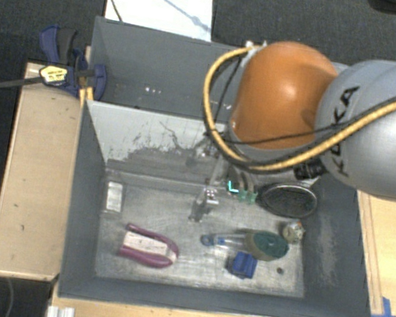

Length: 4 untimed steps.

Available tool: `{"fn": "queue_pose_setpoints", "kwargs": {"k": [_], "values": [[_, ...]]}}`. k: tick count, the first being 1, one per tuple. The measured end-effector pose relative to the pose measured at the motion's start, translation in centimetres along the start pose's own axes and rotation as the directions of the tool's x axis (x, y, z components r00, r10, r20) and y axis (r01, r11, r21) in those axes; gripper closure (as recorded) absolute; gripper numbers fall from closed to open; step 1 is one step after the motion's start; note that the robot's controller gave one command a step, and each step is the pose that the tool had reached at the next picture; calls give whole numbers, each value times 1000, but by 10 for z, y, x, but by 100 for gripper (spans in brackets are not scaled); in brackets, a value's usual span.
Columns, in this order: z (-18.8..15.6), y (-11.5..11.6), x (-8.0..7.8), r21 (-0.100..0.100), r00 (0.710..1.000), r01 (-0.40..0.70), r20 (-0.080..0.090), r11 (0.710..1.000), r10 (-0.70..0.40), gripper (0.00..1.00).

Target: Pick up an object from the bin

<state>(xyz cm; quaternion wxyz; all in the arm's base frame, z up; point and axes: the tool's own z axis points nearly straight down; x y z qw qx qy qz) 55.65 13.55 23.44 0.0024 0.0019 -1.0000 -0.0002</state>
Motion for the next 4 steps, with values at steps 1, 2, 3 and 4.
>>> {"fn": "queue_pose_setpoints", "kwargs": {"k": [1, 2, 3, 4], "values": [[106, -105, 35, 3, 993, 121, -2, 993, -121, 0], [148, -133, 31, -7, 989, 144, 13, 990, -144, 0], [154, -139, 34, 0, 991, 137, 5, 991, -137, 100], [-33, -100, 64, 6, 864, 503, 12, 864, -503, 100]]}}
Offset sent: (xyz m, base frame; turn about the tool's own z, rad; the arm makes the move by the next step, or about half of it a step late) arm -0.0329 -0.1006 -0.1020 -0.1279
